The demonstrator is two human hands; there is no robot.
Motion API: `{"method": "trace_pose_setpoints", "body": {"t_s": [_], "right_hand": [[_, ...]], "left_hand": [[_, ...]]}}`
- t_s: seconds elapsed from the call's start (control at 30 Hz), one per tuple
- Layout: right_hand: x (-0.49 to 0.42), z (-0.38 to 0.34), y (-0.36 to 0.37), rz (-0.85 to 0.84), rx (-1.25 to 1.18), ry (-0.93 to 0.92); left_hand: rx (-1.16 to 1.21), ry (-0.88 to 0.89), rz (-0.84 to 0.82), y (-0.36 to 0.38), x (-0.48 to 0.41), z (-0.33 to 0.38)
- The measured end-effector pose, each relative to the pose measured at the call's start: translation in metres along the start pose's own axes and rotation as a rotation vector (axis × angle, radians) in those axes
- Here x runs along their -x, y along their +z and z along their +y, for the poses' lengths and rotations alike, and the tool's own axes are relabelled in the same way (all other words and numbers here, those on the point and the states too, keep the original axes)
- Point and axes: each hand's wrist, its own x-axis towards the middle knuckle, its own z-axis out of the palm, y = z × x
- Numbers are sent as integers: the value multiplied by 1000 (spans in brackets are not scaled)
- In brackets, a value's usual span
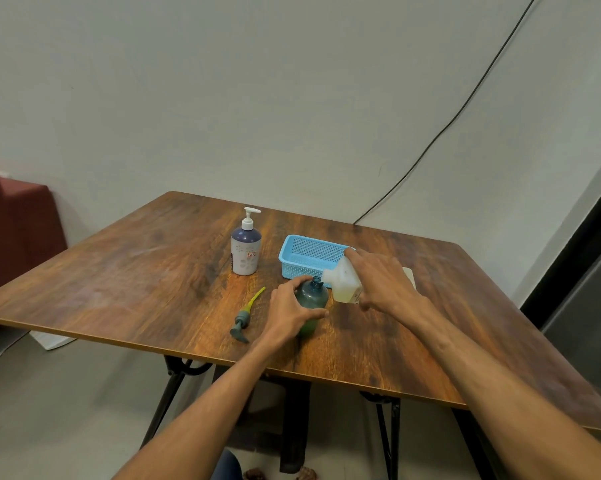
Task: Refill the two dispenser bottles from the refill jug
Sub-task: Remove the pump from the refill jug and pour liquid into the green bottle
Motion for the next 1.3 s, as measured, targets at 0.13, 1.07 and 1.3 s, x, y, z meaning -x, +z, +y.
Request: {"method": "trace_pose_setpoints", "body": {"t_s": [0.13,1.07,1.3], "right_hand": [[0,0,-1,-7,6,-3],[-1,1,0,-1,3,-10],[-3,1,2,-3,12,-5]], "left_hand": [[3,7,-5,1,-1,-1],[-9,-4,0,3,-3,-9],[-9,1,4,3,-2,-7]]}}
